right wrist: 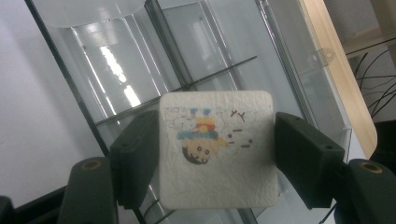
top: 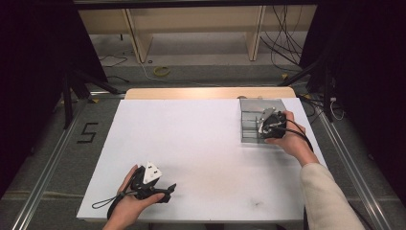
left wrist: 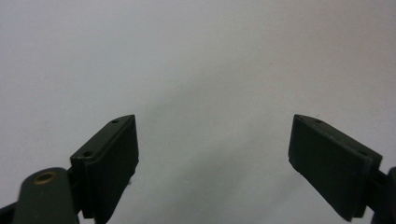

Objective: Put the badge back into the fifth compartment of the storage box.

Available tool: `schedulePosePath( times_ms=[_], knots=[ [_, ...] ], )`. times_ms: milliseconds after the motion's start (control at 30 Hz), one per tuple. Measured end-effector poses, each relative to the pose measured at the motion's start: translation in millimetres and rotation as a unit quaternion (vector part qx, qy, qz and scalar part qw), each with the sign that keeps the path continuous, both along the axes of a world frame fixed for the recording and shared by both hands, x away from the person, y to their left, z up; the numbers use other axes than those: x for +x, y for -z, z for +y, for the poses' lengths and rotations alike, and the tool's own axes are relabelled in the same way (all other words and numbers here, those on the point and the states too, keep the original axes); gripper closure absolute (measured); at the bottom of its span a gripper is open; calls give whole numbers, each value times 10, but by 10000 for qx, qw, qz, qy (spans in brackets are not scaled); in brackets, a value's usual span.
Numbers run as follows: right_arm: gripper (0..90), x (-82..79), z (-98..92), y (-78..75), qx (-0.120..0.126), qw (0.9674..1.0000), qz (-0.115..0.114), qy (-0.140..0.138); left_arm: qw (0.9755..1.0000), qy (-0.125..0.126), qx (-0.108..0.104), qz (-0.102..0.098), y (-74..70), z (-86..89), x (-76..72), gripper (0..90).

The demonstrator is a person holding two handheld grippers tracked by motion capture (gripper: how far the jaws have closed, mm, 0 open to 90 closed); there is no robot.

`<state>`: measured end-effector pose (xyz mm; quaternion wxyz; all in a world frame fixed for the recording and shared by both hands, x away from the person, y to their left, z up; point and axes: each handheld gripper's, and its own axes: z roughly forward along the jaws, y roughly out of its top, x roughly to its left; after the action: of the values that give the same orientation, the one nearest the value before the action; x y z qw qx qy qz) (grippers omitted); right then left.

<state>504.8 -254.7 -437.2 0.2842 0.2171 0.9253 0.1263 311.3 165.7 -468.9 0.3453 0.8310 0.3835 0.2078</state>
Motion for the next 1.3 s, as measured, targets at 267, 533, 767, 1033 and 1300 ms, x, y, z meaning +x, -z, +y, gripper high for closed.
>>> schedulePosePath(
  times_ms=[267,533,767,1033,1300],
  knots=[
    [338,2,-11,-3,-1,10000,27,9,10000,2,-5,0,2,0,0,155],
    [339,21,-18,18,65,10000,52,47,10000,1,2,5,2,0,0,155],
    [364,18,-5,-8,141,9999,53,12,10000,1,2,5,1,2,0,155],
    [585,7,-53,-105,546,9983,7,194,10000,2,2,3,0,2,-1,155],
    [900,2,-168,-133,941,9925,-131,764,10000,0,8,1,1,2,0,155]
  ],
)
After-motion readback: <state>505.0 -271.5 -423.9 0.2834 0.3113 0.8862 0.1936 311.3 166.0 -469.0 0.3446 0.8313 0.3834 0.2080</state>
